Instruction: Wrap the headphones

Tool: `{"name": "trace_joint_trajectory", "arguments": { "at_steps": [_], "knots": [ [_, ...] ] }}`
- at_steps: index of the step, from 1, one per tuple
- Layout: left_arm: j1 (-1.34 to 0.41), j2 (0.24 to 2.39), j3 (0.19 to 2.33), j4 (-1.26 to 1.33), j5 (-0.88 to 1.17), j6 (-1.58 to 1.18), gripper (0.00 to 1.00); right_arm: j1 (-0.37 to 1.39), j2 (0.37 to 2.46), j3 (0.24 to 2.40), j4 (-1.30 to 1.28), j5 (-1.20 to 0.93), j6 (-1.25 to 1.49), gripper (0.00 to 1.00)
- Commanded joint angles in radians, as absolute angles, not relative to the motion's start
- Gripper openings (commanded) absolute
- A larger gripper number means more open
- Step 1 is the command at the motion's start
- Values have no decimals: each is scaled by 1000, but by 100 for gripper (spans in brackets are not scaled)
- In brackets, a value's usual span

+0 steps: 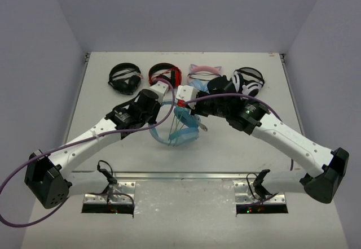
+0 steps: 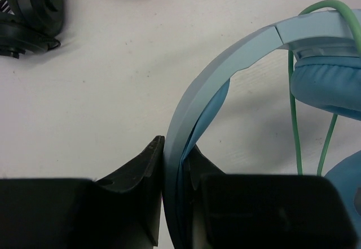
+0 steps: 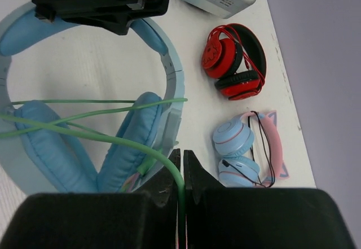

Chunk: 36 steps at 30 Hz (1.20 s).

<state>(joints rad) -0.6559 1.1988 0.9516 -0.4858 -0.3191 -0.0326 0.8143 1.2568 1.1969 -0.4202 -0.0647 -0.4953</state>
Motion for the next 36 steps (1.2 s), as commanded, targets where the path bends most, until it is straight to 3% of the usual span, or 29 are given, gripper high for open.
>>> {"name": "trace_joint_trajectory", "arguments": {
  "at_steps": [1,13,19,21,22,24,28,36],
  "knots": [
    [-706,1141,957,-437,-258,-15,0,807,1238,1215,-316,23,-580,2],
    [-775,1141,953,-454,-242,-11,0,801,1293,1308,-368,63,-660,8],
    [-775,1097,950,-448,-160,-6,0,741,1305,1298,-366,5,-606,24],
    [-775,1086,950,-445,-152,-6,0,718,1318,1301,-367,-43,-583,22],
    [-775,1074,953,-443,-153,-8,0,712,1321,1302,-380,-58,-577,7],
    [-775,1057,959,-446,-153,-14,0,692,1327,1292,-379,-95,-551,5],
    [-775,1017,963,-419,-127,-15,0,643,1328,1269,-370,-188,-499,21],
    [-773,960,983,-336,-95,-11,0,537,1319,1240,-387,-491,-397,25]
  ]
}}
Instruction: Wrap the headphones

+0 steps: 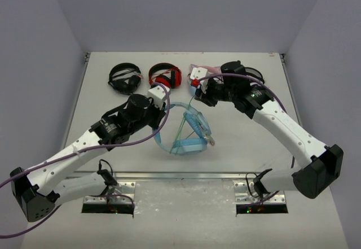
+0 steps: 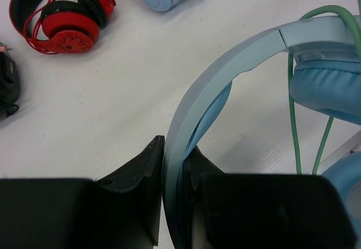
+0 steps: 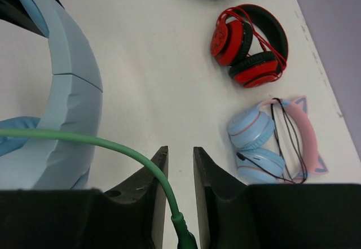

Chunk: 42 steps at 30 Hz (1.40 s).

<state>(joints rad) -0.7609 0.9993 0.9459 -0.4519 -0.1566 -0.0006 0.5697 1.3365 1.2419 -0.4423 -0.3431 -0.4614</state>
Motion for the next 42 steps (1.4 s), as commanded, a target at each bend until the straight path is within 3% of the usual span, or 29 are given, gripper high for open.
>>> {"name": "trace_joint_trajectory", "arguments": {
  "at_steps": [1,2,3,11,12,13,14,20,28,37,42],
  "knots": [
    [-773,960,992,-324,-95,-11,0,532,1324,1241,-391,-535,-388,27],
    [-773,969,997,-321,-95,-11,0,519,1328,1244,-403,-570,-379,39],
    [-773,979,1005,-321,-98,-11,0,511,1333,1246,-411,-603,-370,43],
    [-744,1009,1071,-255,-132,-6,0,352,1301,1054,-250,-817,-207,45],
    [-718,1017,1081,-252,-99,-6,0,327,1304,1036,-214,-833,-186,51],
    [-704,1025,1092,-252,-77,-8,0,287,1307,1022,-200,-856,-148,70],
    [-678,1044,1112,-253,-51,-9,0,275,1321,1002,-189,-861,-140,99],
    [-585,1092,1131,-236,132,-28,0,227,1347,988,-183,-740,-69,99],
    [-560,1189,1173,-298,169,48,0,14,1483,1192,-382,-439,411,99],
    [-560,1284,1129,-313,238,87,0,34,1399,1316,-472,-445,446,99],
    [-564,1313,1115,-316,400,104,0,233,1427,1416,-571,-382,324,99]
  ]
}}
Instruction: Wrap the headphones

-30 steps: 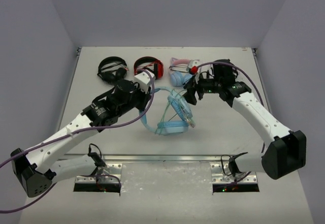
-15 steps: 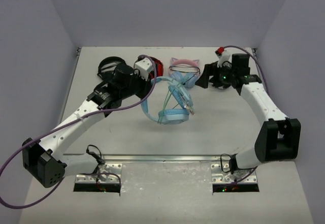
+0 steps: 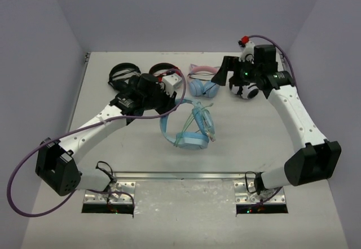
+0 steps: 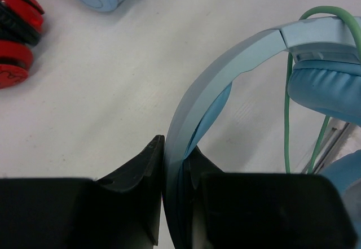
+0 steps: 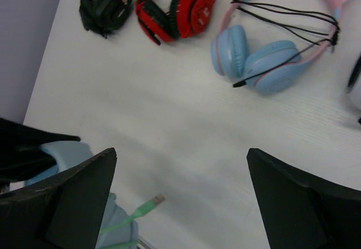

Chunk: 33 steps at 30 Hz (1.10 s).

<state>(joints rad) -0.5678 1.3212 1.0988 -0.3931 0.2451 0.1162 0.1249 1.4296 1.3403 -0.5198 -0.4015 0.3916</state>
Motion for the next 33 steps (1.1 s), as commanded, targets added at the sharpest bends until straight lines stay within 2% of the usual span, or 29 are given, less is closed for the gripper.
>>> {"name": "trace_joint_trajectory", "arguments": {
  "at_steps": [1,5,9,12,23,28,33],
  "knots": [
    [-568,1315,1115,-327,429,118,1,276,1442,1423,-595,-382,310,97],
    [-620,1313,1098,-336,469,165,1,377,1465,1436,-636,-359,269,81],
    [-692,1347,1104,-374,439,190,1,455,1468,1422,-696,-339,239,71],
    [-707,1358,1111,-388,440,202,1,476,1431,1371,-699,-362,238,66],
    [-730,1393,1140,-425,431,213,1,578,1408,1293,-796,-379,164,61],
    [-730,1393,1154,-437,442,216,1,650,1434,1276,-833,-391,114,54],
    [-730,1396,1161,-436,422,213,1,673,1421,1207,-767,-480,104,56]
  ]
}}
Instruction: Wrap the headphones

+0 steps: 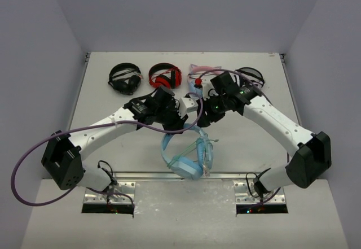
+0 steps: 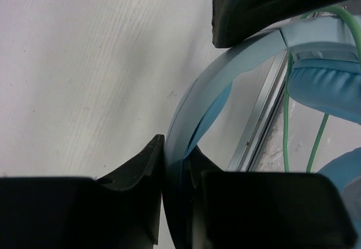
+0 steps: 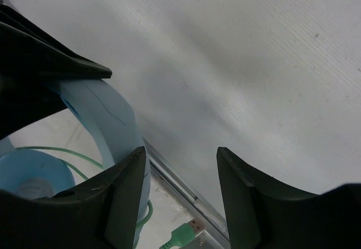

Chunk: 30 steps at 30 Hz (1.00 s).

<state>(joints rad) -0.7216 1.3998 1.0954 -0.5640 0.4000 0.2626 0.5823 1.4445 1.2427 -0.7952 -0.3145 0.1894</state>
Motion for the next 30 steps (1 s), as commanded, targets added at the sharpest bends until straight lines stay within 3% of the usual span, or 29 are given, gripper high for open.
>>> {"name": "trace_joint_trajectory", "arguments": {
  "at_steps": [1,5,14,22,30],
  "knots": [
    [-730,1396,1163,-434,425,210,1,673,1413,1195,-749,-489,118,57],
    [-730,1367,1149,-417,428,209,1,667,1371,1183,-695,-459,182,67],
    [-732,1333,1126,-413,465,218,1,520,1279,1255,-658,-291,362,65],
    [-733,1321,1112,-408,535,270,1,465,1255,1318,-739,-359,391,68],
    [-733,1350,1152,-443,537,339,1,534,1290,1299,-816,-463,325,61]
  ]
}}
